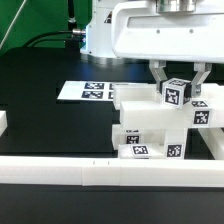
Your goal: Assemble chair
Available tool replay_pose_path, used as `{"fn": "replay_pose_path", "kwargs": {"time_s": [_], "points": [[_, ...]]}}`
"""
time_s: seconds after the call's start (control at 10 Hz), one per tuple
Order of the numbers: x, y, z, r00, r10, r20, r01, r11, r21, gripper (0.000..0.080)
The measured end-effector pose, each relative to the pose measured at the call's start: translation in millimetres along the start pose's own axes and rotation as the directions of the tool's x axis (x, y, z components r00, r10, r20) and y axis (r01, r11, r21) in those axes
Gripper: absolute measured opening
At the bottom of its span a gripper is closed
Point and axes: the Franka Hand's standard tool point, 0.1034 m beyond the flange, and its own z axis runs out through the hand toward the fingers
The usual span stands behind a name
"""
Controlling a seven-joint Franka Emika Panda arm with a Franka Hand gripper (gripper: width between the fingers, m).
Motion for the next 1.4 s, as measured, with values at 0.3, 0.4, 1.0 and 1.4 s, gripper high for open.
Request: {"fn": "replay_pose_path", "kwargs": {"time_s": [0.3, 0.4, 1.0, 1.4], "points": [[7.9, -3.2, -1.5, 0.967, 0.253, -0.027, -0.252, 0.967, 0.039, 0.0284], [6.8, -3.6, -0.8, 0.962, 0.270, -0.023, -0.269, 0.962, 0.040, 0.0435], [9.9, -9.8, -5.8, 0.990, -0.138, -0.032, 0.139, 0.990, 0.028, 0.0647], [11.7, -9.7, -8.1, 0.911, -0.409, -0.048, 0.410, 0.912, 0.018, 0.0649]]}}
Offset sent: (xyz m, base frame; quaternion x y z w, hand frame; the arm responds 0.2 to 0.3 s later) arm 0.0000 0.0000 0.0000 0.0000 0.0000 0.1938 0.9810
